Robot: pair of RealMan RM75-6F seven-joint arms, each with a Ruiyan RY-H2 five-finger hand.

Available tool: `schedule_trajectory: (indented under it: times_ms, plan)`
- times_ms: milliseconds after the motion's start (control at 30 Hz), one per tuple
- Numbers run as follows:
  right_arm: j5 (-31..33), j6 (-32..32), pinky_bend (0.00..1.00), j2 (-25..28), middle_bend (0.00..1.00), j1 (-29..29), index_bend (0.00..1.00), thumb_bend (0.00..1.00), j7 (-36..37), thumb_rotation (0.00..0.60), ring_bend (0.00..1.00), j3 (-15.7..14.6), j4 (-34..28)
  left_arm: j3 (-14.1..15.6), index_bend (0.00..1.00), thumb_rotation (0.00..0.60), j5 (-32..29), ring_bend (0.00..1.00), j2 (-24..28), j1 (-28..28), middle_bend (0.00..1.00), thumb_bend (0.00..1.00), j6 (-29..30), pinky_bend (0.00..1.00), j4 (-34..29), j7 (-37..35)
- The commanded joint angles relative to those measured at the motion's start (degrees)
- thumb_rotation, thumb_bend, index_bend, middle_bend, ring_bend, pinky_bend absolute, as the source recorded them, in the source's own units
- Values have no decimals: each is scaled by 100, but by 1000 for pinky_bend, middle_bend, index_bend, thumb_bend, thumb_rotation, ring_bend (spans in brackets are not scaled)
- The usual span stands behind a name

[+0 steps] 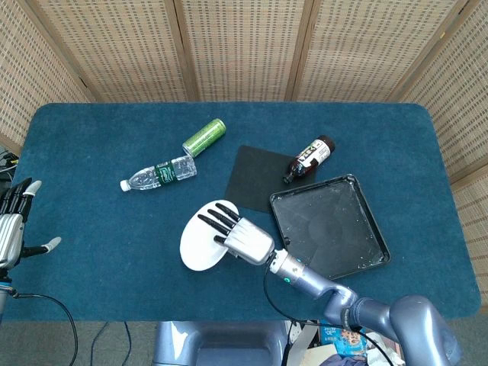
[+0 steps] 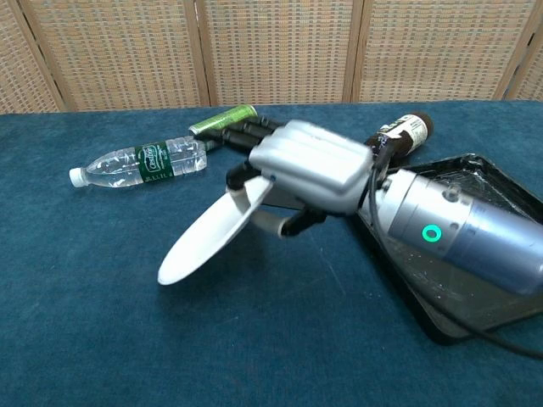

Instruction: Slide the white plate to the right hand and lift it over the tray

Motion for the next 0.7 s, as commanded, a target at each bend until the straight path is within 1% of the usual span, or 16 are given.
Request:
schedule_trajectory:
  times_ms: [33, 100, 200, 233, 333, 400, 533, 700]
  plan:
    - [82, 429, 0, 547, 0, -72, 654, 564, 112, 600, 0, 285, -390, 1, 0, 600, 6, 0, -10, 6, 0, 0, -12, 0, 23, -11]
    - [162, 628, 0, 932, 0, -190, 655, 564, 126, 600, 0, 388, -646, 8, 0, 600, 43, 0, -19, 4, 0, 0, -22, 0, 22, -22]
    - [226, 838, 0, 1503, 0, -399, 656, 564, 139, 600, 0, 408, -1012, 32, 0, 600, 125, 0, -34, 8, 0, 0, -9, 0, 17, -1]
    - [236, 936, 0, 1743, 0, -505, 656, 564, 134, 600, 0, 389, -1139, 43, 0, 600, 156, 0, -40, 15, 0, 0, 0, 0, 12, 6]
    - [276, 1137, 0, 2204, 0, -756, 657, 565, 173, 600, 0, 322, -1339, 64, 0, 600, 219, 0, -51, 26, 0, 0, 23, 0, -5, 34]
    - [286, 1321, 0, 2556, 0, -993, 657, 565, 236, 600, 0, 219, -1409, 81, 0, 600, 283, 0, -62, 37, 0, 0, 57, 0, -24, 76]
    - [266, 1628, 0, 2974, 0, -1404, 659, 565, 429, 600, 0, -29, -1397, 115, 0, 600, 413, 0, -80, 52, 0, 0, 123, 0, -50, 175]
    - [318, 1784, 0, 3067, 0, -1813, 659, 564, 663, 600, 0, -322, -1047, 145, 0, 600, 517, 0, -92, 84, 0, 0, 191, 0, -94, 237]
